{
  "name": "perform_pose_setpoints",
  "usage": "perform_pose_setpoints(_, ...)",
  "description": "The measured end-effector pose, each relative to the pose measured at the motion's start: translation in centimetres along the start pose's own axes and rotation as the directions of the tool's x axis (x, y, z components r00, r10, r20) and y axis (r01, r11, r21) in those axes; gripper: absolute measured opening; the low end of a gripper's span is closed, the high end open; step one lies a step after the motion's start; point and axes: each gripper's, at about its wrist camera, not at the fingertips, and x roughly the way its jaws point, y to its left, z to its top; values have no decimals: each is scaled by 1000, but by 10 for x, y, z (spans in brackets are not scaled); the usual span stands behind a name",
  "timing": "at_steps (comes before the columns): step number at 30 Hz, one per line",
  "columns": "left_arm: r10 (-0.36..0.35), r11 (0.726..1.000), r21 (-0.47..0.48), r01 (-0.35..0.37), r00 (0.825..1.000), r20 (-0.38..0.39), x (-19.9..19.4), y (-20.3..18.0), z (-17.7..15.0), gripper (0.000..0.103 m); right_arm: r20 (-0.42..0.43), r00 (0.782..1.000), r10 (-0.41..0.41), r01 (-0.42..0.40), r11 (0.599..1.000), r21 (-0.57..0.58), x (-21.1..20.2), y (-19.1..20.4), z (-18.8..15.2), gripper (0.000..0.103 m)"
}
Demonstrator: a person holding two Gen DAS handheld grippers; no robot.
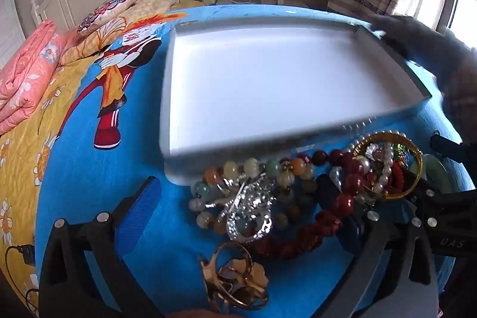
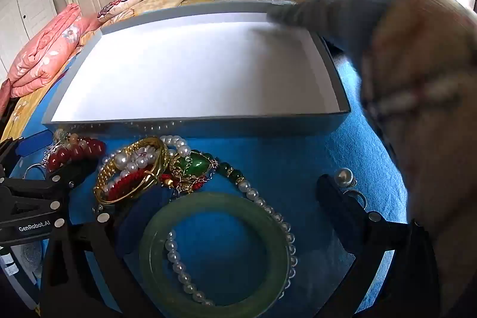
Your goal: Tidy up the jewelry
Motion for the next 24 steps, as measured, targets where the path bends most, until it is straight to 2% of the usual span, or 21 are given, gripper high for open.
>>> perform_pose_setpoints(24, 1, 1000, -12, -1, 1000, 1, -2, 0, -1, 101, 5, 1000, -3, 3, 1000, -3, 0, -3, 3, 99)
